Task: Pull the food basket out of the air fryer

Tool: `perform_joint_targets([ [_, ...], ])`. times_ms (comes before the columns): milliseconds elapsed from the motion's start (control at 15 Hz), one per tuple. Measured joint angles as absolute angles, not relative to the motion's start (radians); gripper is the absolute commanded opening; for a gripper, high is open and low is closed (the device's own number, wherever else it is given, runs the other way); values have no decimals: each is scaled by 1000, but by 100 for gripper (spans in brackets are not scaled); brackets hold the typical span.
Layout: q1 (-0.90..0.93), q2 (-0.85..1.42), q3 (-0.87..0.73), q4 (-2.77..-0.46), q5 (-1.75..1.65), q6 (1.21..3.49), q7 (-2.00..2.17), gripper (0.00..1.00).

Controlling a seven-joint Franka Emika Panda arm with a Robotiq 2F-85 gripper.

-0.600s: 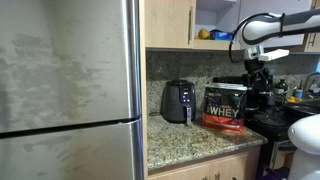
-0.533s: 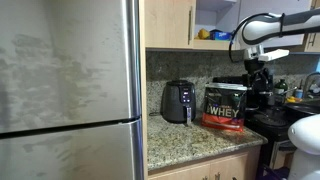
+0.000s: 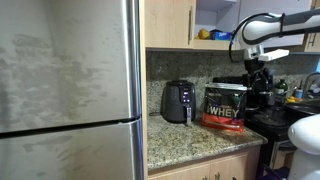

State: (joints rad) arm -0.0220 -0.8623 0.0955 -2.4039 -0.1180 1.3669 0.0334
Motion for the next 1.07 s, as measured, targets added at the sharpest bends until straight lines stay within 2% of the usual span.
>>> perform_joint_targets([
  [400,-14,-862,87,-2404,-107,1372,33,100],
  [733,0,-868,40,-2411,93,1438,117,100],
  [1067,0,-868,41,-2411,97,1440,124,100],
])
